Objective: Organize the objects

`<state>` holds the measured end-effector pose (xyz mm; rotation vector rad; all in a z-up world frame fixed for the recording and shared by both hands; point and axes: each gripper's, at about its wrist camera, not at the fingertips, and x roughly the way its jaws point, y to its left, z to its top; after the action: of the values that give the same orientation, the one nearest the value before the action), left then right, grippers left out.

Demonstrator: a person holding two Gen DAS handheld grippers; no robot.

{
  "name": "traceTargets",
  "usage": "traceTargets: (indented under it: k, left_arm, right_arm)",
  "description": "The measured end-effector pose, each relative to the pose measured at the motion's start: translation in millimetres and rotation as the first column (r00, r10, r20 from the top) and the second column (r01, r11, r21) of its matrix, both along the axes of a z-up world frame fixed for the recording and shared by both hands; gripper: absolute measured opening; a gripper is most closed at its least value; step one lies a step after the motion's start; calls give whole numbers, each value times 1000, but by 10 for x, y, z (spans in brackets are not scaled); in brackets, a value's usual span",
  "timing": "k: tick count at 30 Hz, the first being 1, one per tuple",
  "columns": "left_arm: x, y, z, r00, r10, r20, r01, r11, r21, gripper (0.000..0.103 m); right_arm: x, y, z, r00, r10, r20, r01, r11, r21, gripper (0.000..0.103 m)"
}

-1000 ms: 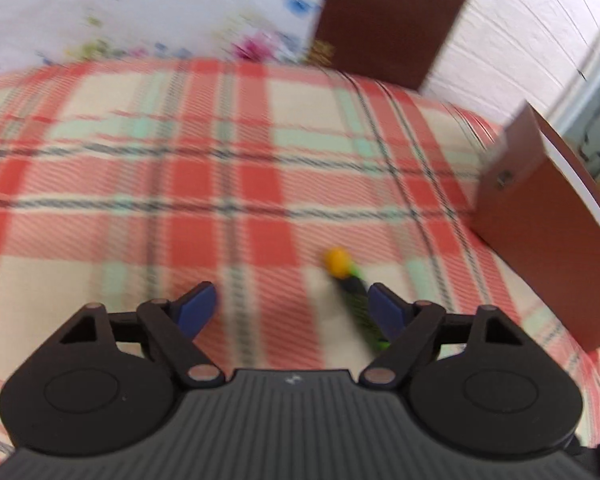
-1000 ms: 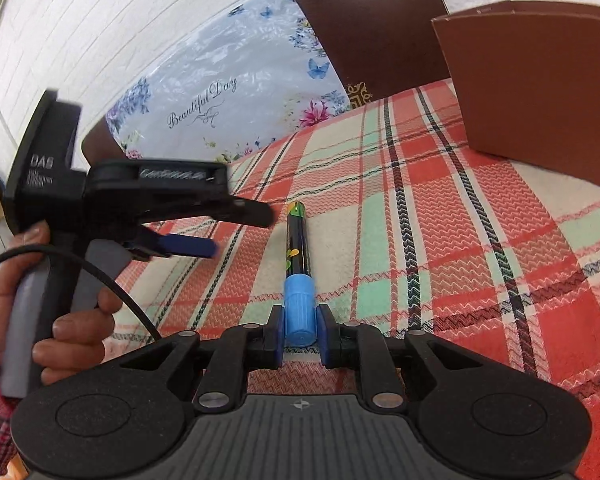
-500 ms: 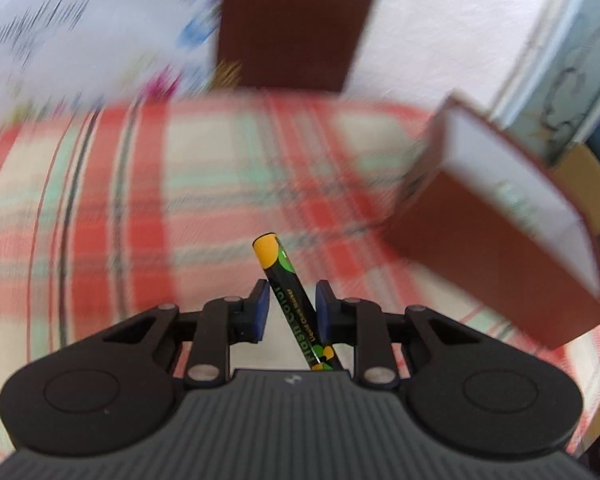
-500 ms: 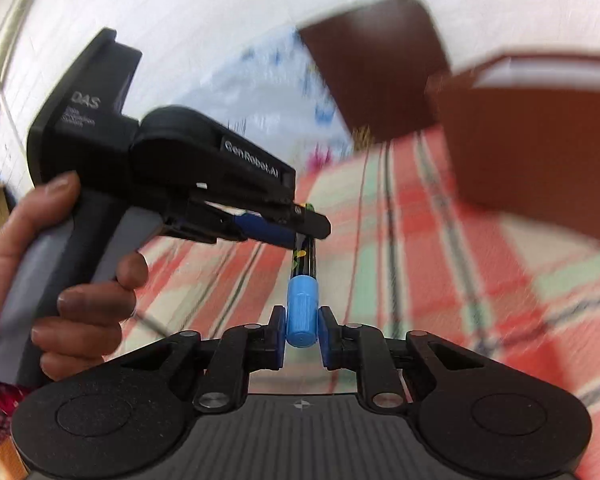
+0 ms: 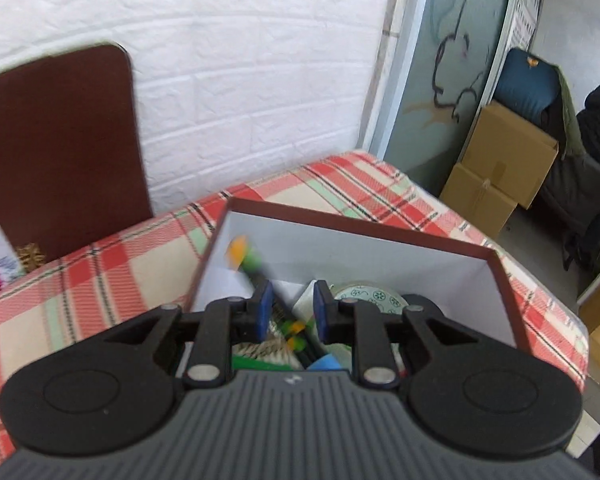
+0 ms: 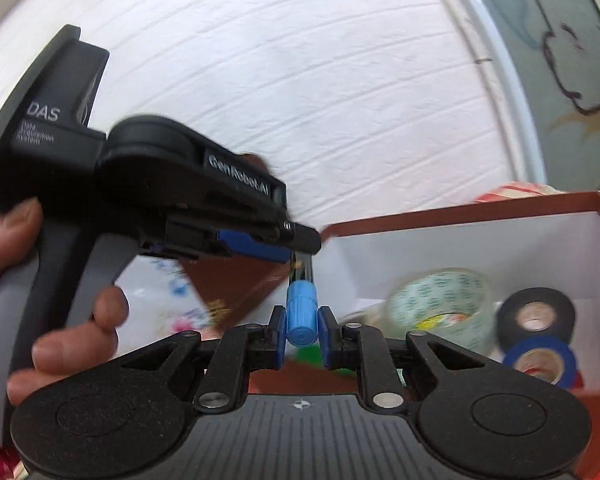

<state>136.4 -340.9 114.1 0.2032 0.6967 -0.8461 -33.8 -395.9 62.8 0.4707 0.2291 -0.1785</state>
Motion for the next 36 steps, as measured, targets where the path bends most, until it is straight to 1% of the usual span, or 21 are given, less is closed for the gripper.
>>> traceTargets:
  k: [2, 4, 6, 7, 9, 11, 13, 14, 16, 18, 20, 23, 27, 31, 36]
  left_arm:
    - [54, -109, -51, 1000, 7, 9, -8, 1000, 6, 24]
    - [90, -173, -93, 1000, 17, 21, -18, 1000, 13, 25]
    - [126, -175, -138, 999, 32, 3, -32, 999, 24, 25]
    - [131, -141, -147, 1000, 29, -10, -29, 999, 19, 25]
    - [103, -47, -143, 999, 35, -3, -35, 999, 16, 25]
    - [65, 65, -114, 999, 53, 1, -53, 999, 7, 26]
    - [18, 194, -81, 997, 73, -7, -73, 997, -11, 31]
    - [-23, 254, -66, 996, 84, -3, -84, 996, -15, 36]
    - [-143, 359, -34, 996, 93, 20, -92, 996, -14, 38]
    - [-278, 426, -24, 994, 99, 53, -99, 995, 4, 45]
    - [-398, 489, -26, 992, 95, 78, -96, 995, 20, 46]
    - [-548, 583, -59, 990, 93, 106, -98, 994, 45, 47]
    - [-701, 731, -130, 984, 106, 140, -118, 990, 78, 49]
    - [-844, 887, -213, 975, 125, 183, -148, 982, 115, 51]
    - [-979, 1085, -281, 966, 148, 213, -180, 974, 138, 62]
  right_arm:
    - [96, -77, -47, 999, -22, -30, 22, 1000, -6, 18]
    - [197, -64, -93, 997, -43, -67, 40, 998, -45, 24]
    - [234, -53, -133, 993, -72, -89, 66, 995, -74, 25]
    - [211, -66, -138, 994, -73, -81, 67, 995, -76, 25]
    - [127, -35, -124, 995, -90, -53, 85, 993, -82, 25]
    - [31, 2, -110, 993, -118, -29, 115, 989, -94, 29]
    - [-82, 58, -105, 988, -154, -2, 152, 982, -114, 31]
    - [-160, 89, -99, 985, -170, 9, 169, 978, -122, 32]
    - [-317, 150, -95, 981, -191, 24, 193, 973, -130, 34]
    - [-480, 195, -99, 978, -207, 31, 210, 968, -135, 34]
    - [-616, 241, -96, 975, -220, 33, 223, 965, -140, 39]
    - [-840, 254, -32, 972, -232, 27, 234, 963, -136, 39]
    - [-884, 310, -7, 968, -249, 17, 249, 961, -122, 40]
    - [-991, 411, 26, 972, -237, 3, 236, 965, -118, 41]
    - [-1027, 563, 28, 977, -210, -22, 207, 972, -112, 44]
